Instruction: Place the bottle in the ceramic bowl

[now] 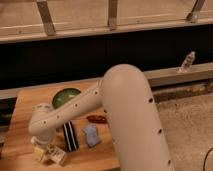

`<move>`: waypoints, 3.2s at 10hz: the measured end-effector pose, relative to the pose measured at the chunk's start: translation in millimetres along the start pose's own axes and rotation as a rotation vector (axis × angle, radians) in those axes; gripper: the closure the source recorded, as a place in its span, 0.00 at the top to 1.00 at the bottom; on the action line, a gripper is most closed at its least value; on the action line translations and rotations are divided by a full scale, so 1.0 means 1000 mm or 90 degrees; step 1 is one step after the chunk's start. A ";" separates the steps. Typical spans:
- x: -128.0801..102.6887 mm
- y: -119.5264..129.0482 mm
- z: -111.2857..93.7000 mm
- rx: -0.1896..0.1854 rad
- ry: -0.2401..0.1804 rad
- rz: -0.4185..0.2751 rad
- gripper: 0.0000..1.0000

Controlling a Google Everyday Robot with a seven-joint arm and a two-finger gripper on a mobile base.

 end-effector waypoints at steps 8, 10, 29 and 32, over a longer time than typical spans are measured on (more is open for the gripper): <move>0.014 -0.011 -0.003 -0.005 0.013 0.018 0.00; 0.014 -0.011 -0.004 -0.005 0.012 0.018 0.00; -0.035 -0.131 -0.256 0.186 -0.136 -0.079 0.00; -0.092 -0.151 -0.245 0.177 -0.117 -0.126 0.00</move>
